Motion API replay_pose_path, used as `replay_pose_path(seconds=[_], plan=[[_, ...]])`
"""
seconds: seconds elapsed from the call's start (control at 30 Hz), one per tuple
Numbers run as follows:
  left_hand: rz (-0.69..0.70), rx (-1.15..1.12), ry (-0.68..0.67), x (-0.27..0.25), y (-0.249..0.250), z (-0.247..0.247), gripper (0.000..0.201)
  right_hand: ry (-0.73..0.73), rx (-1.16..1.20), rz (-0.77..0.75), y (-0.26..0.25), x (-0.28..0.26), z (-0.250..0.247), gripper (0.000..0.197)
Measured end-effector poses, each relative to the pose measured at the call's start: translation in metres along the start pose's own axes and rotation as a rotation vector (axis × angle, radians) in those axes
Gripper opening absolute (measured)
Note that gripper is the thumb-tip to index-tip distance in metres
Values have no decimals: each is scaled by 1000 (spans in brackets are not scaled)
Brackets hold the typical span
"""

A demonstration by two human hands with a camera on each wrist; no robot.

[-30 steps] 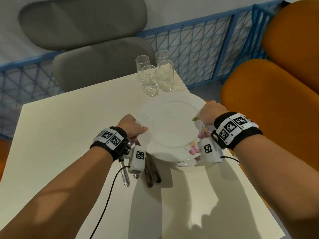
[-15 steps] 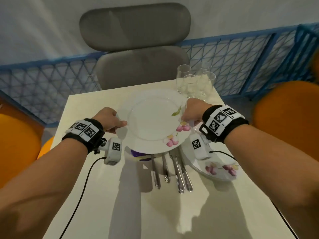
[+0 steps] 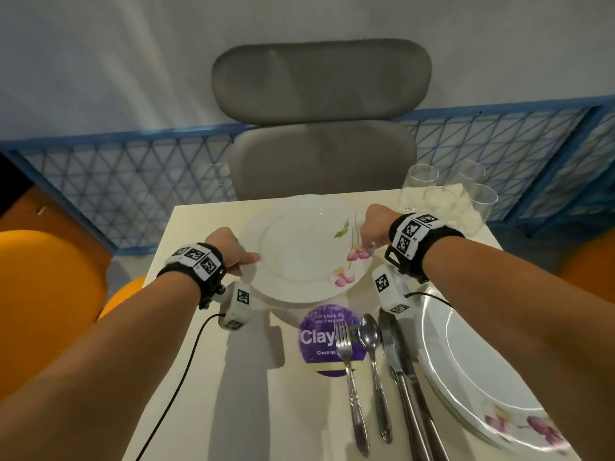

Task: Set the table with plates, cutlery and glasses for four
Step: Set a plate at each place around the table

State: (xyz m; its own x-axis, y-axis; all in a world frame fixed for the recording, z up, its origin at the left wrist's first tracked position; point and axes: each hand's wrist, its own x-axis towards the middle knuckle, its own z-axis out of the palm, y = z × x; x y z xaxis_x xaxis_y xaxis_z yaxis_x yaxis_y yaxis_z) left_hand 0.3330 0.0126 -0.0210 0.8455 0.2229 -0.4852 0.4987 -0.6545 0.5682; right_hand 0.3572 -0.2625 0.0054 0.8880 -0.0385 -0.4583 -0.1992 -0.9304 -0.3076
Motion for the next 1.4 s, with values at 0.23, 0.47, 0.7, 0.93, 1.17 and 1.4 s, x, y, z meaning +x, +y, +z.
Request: replay_pose_path(seconds=[0.23,0.47,0.7,0.93,1.17,1.4], plan=[[-4,154,23,45,2,10,36,-8,61,31,0,51,16,20],[-9,248,33,71,6,21,42,13,61,38,7,77,23,21],[-11,331,43,75,12,26,45,47,51,38,11,91,28,18],[-16,317,40,82,13,29,42,26,28,31,12,95,26,10],[-4,298,39,84,17,32,39,62,-16,20,16,93,23,10],[-11,270,12,82,18,31,32,15,-85,72,19,83,26,30]])
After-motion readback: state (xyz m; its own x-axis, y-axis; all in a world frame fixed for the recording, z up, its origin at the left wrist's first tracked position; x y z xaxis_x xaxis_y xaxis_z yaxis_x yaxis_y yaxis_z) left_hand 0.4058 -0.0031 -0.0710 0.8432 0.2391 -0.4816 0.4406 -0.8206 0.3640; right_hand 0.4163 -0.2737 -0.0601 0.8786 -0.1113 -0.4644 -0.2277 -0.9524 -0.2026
